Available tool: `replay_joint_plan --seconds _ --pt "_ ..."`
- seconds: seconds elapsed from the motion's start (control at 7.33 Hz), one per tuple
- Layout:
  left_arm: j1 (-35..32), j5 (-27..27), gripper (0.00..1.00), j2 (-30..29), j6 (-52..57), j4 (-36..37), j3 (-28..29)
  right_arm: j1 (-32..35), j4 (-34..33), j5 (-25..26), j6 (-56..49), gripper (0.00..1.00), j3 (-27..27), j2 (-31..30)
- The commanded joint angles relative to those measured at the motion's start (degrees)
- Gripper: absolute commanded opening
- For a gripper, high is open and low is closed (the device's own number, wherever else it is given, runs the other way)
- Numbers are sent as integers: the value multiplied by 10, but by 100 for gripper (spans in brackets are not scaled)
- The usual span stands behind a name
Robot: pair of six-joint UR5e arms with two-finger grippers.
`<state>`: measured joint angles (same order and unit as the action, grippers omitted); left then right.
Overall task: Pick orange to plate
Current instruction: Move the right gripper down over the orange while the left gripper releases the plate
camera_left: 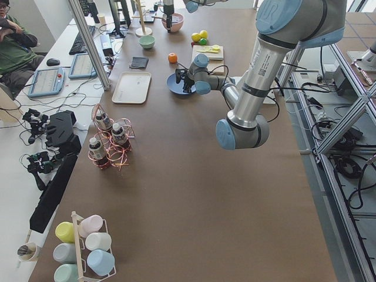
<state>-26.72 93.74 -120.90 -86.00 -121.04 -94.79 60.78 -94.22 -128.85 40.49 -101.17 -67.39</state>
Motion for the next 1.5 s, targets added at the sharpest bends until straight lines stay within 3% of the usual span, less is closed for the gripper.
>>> replay_joint_plan --seconds 0.0,0.14,0.27,0.41,0.55,1.36 --pt "-31 1 98 3 7 -8 -5 -46 0 45 34 100 4 25" --pt "-46 1 98 17 80 -6 -5 -71 18 62 64 100 14 36" --pt "-63 0 98 26 151 13 -6 -92 97 68 112 100 54 35" --pt "-75 0 98 26 156 37 -9 -115 177 94 148 100 101 33" --pt "-76 0 98 25 156 41 -9 -133 198 120 150 100 128 37" --pt "-73 1 98 23 155 41 -7 -156 191 162 141 100 136 32"
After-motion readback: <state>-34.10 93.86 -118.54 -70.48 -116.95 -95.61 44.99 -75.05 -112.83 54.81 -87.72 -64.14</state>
